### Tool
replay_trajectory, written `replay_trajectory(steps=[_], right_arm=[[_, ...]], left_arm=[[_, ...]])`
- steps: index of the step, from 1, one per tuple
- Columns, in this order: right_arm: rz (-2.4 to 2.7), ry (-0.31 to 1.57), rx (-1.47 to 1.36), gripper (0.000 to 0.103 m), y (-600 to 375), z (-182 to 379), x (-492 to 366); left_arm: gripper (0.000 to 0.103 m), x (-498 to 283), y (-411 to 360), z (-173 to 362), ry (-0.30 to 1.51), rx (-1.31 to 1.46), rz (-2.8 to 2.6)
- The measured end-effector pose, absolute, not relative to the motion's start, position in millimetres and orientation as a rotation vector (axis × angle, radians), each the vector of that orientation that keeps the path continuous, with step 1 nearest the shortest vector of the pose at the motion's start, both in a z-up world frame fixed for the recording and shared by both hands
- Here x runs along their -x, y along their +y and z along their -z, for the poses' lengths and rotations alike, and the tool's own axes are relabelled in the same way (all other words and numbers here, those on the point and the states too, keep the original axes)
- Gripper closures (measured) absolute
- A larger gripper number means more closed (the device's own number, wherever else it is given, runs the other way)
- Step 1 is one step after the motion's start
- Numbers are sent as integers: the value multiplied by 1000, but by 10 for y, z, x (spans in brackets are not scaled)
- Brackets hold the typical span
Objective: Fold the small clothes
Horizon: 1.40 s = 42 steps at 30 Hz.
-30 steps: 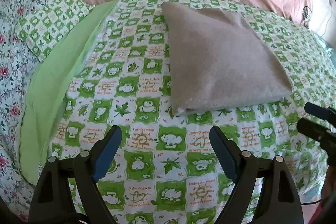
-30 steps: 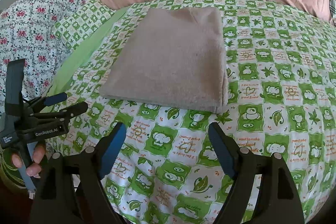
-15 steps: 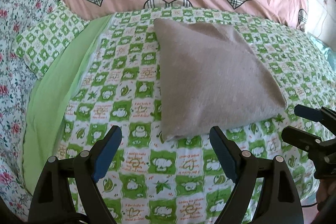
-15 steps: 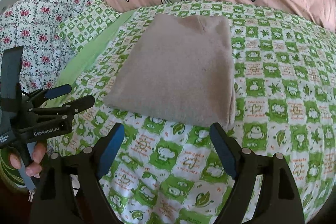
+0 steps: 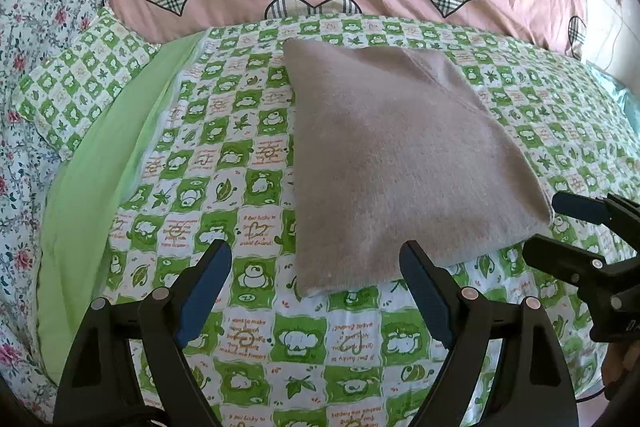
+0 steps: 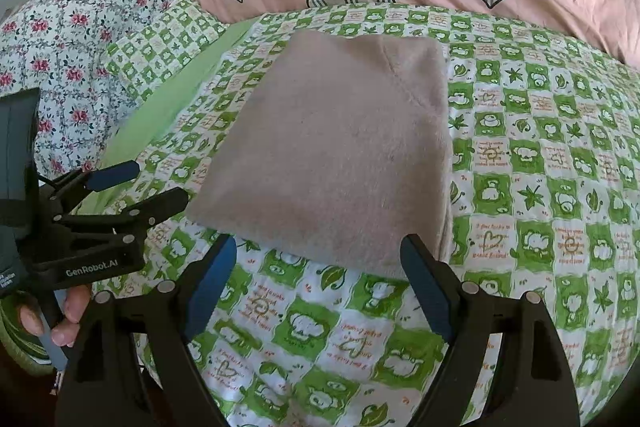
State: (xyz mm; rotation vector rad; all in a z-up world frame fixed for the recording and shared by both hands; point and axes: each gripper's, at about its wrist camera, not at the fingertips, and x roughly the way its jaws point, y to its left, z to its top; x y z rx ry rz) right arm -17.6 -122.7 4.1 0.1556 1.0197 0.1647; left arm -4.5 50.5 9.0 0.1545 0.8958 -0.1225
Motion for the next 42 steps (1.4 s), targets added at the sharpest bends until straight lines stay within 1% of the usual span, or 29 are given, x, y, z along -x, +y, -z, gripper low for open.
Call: replay_trajectory(steps=[42], right_arm=[[-125, 1025, -220, 18, -1506, 47, -182]], left_arm=[[16, -306, 445, -50, 923, -95, 147]])
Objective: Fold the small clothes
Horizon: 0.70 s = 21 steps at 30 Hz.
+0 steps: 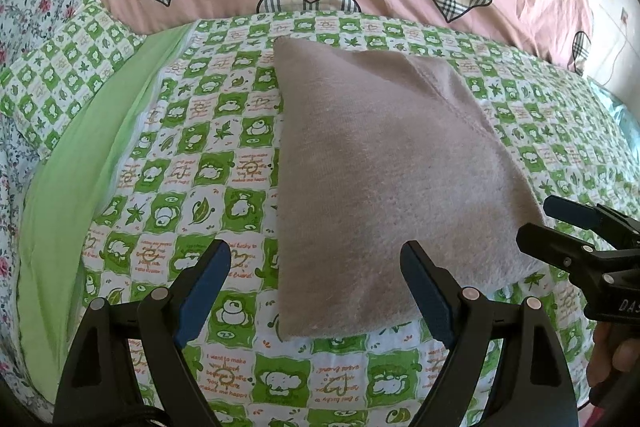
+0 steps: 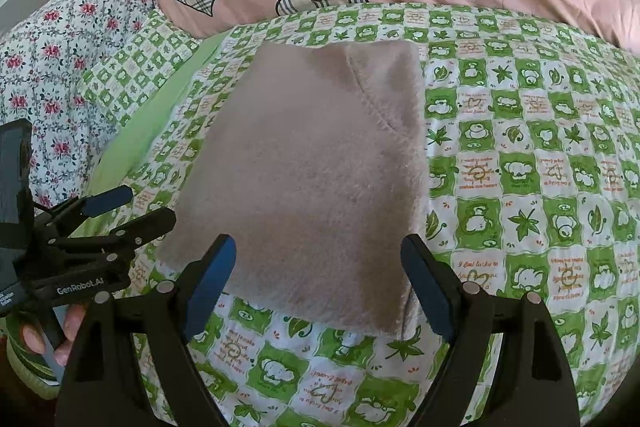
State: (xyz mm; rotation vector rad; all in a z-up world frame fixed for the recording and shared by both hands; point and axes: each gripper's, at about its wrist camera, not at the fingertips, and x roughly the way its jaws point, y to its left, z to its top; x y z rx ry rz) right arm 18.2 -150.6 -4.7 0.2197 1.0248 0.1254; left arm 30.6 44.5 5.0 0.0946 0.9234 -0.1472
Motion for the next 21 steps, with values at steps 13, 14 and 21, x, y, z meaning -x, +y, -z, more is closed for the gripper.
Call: replay_trajectory(steps=[13, 14, 21], right_arm=[[-123, 1022, -228, 18, -1543, 52, -194], [-123, 1022, -228, 18, -1531, 52, -192], [-122, 1019, -226, 18, -1498, 45, -192]], left_arm=[[16, -327, 429, -47, 923, -97, 153], [16, -327, 425, -47, 923, -97, 153], [16, -333, 422, -46, 922, -97, 155]])
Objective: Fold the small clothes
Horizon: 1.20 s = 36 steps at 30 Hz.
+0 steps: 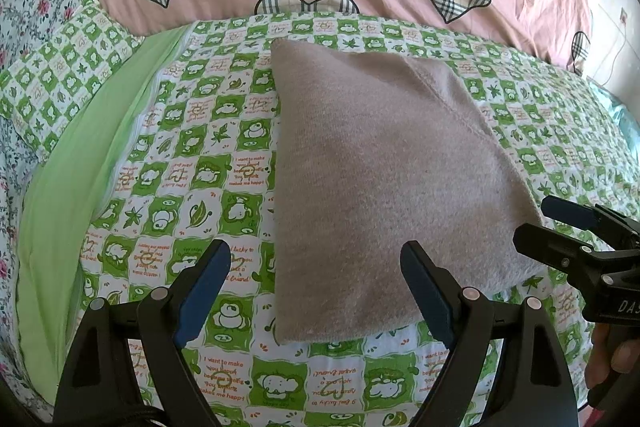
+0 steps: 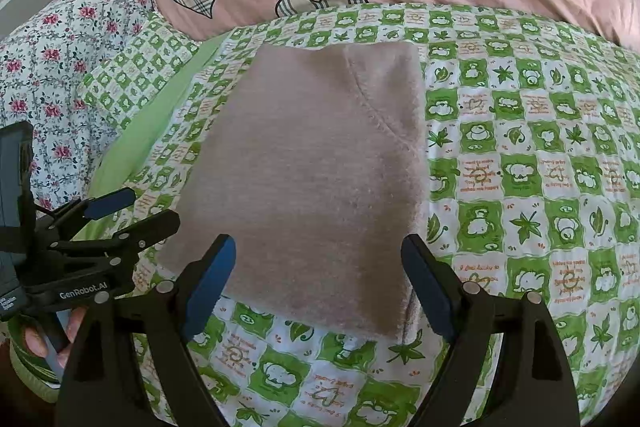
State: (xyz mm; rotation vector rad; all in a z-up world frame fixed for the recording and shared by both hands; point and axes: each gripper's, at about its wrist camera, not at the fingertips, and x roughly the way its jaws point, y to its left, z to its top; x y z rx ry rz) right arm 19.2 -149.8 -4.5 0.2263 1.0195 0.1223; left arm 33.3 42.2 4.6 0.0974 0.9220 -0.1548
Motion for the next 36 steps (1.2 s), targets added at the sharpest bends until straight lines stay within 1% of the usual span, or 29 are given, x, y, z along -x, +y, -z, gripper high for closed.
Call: replay_trajectory(steps=[36], right_arm=[[-126, 1014, -224, 18, -1497, -10, -212]], left_arm=[[15, -338, 376, -91, 907, -100, 157]])
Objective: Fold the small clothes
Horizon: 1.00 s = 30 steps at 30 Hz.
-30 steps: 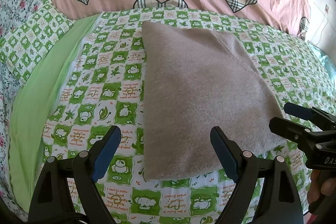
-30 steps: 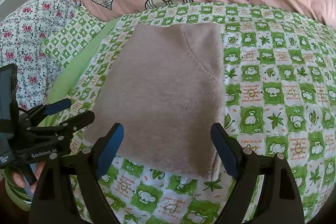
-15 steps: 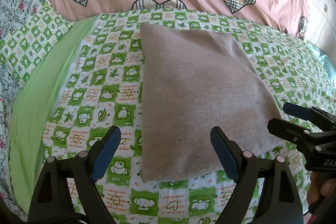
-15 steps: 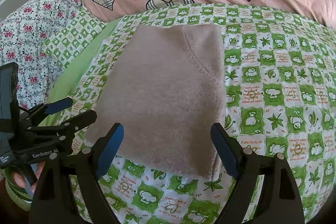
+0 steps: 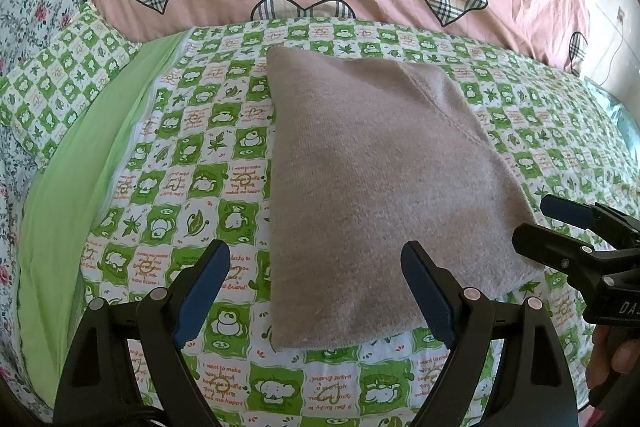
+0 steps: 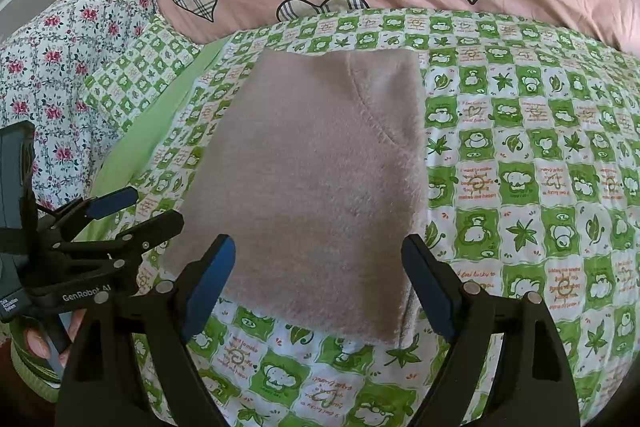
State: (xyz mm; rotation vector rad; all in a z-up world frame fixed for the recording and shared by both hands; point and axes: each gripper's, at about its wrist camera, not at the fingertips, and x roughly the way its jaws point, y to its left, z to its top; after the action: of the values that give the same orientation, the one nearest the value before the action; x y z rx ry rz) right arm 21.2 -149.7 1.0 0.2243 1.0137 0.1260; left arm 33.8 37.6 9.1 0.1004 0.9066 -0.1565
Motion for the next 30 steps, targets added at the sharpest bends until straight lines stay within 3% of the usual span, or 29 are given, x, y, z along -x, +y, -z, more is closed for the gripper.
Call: replay_trajectory(steps=[30], right_arm=[[-125, 1012, -224, 17, -1580, -23, -301]], left_arm=[[15, -397, 362, -73, 910, -100, 155]])
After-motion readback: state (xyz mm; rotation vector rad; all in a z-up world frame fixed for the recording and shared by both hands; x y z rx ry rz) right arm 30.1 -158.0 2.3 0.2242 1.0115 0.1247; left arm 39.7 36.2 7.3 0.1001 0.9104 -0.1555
